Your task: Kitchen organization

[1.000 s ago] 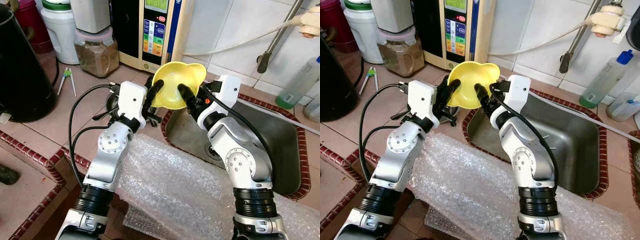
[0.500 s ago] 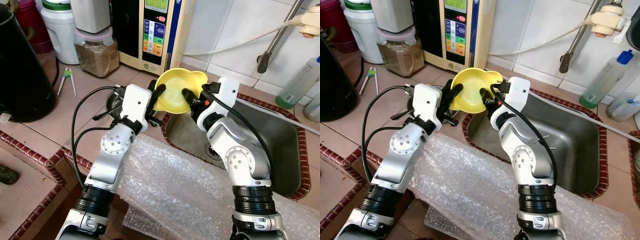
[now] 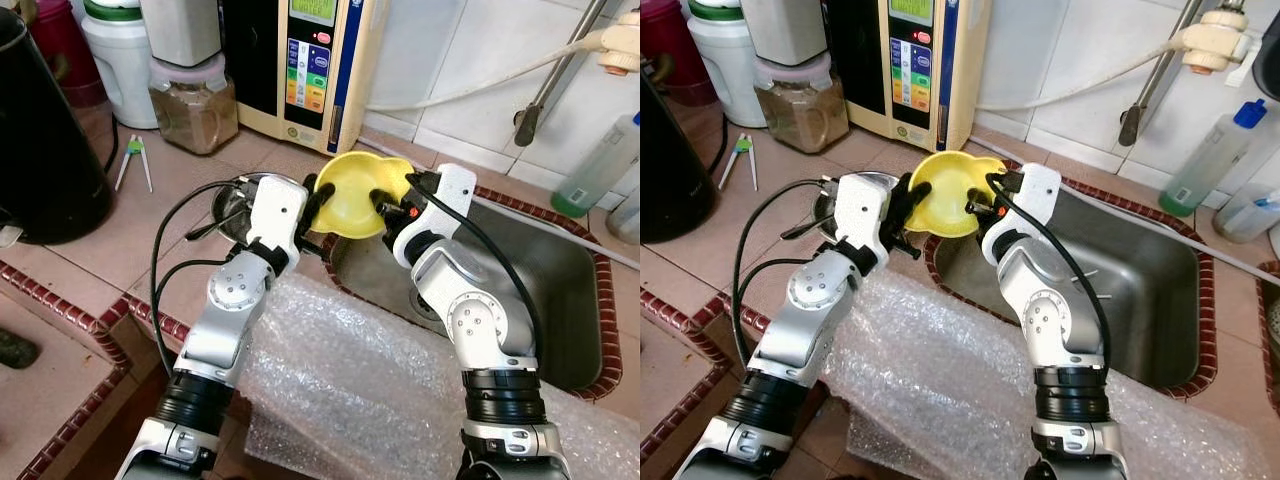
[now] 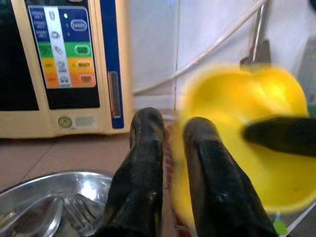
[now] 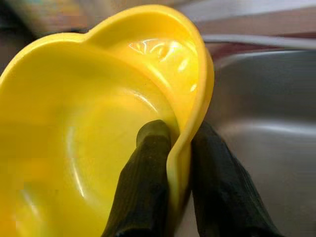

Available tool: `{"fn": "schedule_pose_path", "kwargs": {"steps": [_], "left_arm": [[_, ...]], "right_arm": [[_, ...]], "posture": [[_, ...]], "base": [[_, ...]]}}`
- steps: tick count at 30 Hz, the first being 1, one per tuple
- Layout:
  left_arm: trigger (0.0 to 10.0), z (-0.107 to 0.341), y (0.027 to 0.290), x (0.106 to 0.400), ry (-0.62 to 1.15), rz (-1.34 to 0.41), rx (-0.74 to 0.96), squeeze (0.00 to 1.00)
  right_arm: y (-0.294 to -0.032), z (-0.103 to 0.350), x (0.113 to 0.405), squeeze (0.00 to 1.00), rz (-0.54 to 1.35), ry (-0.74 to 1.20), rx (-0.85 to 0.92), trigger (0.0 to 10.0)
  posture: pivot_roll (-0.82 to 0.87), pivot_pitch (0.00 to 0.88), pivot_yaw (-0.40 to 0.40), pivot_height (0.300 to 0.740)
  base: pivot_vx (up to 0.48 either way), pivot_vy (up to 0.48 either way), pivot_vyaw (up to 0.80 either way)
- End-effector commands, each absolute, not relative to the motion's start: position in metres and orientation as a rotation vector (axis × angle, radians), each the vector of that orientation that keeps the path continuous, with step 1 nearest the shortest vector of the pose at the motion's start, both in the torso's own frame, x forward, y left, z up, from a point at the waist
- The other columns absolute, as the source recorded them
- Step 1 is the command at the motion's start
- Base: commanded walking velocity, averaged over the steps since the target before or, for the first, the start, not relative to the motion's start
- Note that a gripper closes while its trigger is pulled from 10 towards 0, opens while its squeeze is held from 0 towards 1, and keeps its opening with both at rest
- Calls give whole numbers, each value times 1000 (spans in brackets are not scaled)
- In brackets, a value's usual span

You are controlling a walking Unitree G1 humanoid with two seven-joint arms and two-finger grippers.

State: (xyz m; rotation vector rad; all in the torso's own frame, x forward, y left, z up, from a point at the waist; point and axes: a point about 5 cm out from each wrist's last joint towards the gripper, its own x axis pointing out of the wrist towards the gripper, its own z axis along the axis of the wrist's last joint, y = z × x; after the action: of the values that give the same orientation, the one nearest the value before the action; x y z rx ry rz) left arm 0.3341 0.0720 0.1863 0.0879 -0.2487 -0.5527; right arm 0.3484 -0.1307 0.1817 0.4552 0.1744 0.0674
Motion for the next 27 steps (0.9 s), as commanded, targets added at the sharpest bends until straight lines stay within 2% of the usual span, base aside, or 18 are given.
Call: {"fn": "schedule_pose_path", "kwargs": {"steps": [1,11,16,17,18,19,20,21,27], "left_arm": [[10000,193,67,333,-252,-611,72,1000],[10000,179,54,322,-88,-903,98,1000],[10000,170,56,318,-17,-962,128,1000],[10000,167,57,316,0,-978,147,1000],[10000,167,57,316,6,-983,154,1000],[10000,165,57,315,16,-990,158,1000],[10000,165,57,314,26,-999,162,1000],[10000,164,57,313,35,-1008,166,1000],[10000,163,60,313,50,-1010,175,1000]], "right_arm": [[-155,180,351,0,-47,164,440,0],[-211,159,352,0,-358,217,349,0],[-219,138,345,0,-432,299,333,0],[-218,133,343,0,-432,323,332,4902],[-217,131,343,0,-431,330,329,9255],[-216,130,343,0,-428,336,329,9255],[-215,128,343,859,-424,342,331,10000],[-215,127,343,1000,-428,345,328,10000],[-217,122,343,1000,-453,367,274,10000]], "posture": [[27,89,-84,740],[22,89,-72,740],[25,91,-70,740],[26,91,-68,740],[26,91,-68,740],[27,91,-67,740],[30,92,-68,740],[30,92,-68,740],[39,90,-68,740]], "base": [[0,0,0],[0,0,0],[0,0,0],[0,0,0],[0,0,0],[0,0,0],[0,0,0],[0,0,0],[0,0,0]]}}
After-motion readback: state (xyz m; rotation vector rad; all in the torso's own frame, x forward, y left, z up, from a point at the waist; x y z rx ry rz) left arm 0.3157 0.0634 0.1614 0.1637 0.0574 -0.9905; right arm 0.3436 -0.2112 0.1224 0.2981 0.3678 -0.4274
